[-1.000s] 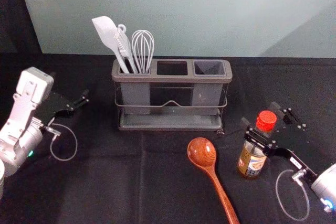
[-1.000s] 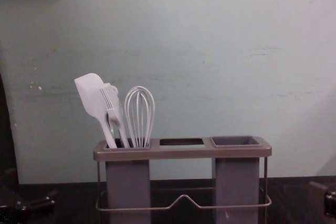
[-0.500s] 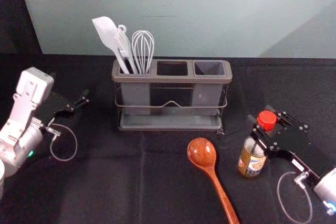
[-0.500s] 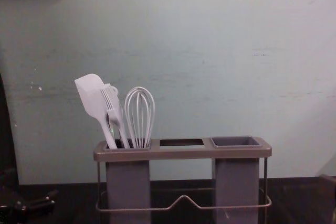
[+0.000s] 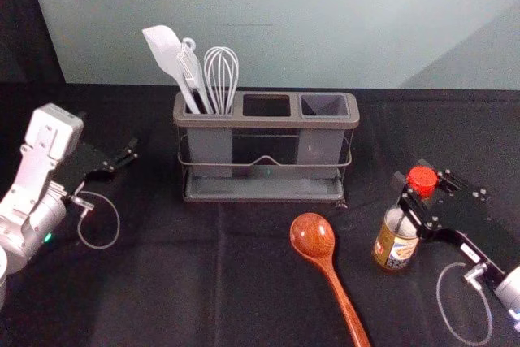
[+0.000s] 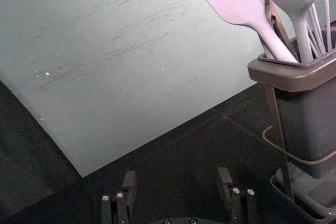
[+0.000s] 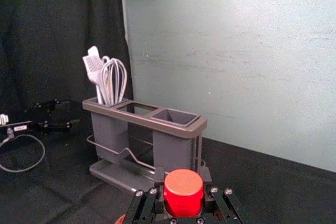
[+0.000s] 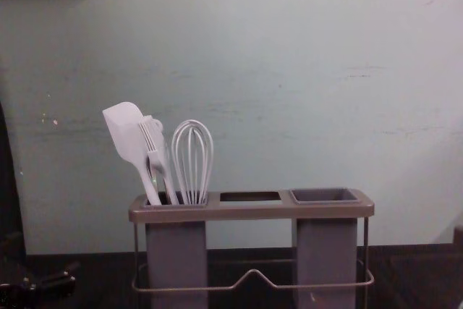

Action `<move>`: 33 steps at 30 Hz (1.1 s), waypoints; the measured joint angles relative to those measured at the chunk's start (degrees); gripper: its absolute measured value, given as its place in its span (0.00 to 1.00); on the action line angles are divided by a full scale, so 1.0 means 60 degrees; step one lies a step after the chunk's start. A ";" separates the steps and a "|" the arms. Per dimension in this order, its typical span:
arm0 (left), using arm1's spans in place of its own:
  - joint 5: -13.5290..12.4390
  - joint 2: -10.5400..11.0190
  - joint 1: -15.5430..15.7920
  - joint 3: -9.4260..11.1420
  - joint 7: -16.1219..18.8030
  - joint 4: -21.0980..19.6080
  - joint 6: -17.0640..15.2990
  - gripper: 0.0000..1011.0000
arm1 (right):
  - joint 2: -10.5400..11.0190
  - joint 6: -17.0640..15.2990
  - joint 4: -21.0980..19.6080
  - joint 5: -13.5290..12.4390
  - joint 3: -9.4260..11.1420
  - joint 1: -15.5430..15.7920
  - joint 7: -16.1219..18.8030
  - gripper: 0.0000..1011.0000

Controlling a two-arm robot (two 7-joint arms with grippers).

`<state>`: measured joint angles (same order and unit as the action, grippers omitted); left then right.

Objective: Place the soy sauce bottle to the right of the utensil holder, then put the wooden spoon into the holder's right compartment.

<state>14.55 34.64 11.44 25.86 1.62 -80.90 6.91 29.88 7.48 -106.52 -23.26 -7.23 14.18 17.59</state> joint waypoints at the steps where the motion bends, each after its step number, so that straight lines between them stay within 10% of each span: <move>1: -0.0001 0.0000 0.0000 0.0001 0.0000 0.0000 0.0000 0.99 | -0.0010 0.0000 -0.0021 0.0005 0.0031 0.0012 0.0005 0.38; 19: 0.0000 0.0001 -0.0001 0.0000 0.0000 0.0000 0.0000 0.99 | -0.0384 -0.0268 0.0331 0.0304 0.0238 -0.0692 0.0230 0.38; 33: 0.0000 0.0000 -0.0001 0.0001 0.0000 0.0000 0.0000 0.99 | -0.1055 -0.0501 0.2232 0.0558 -0.0269 -0.2834 0.0406 0.38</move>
<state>14.55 34.64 11.43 25.86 1.62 -80.90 6.91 23.55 4.47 -93.12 -19.91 -8.85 -2.83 20.02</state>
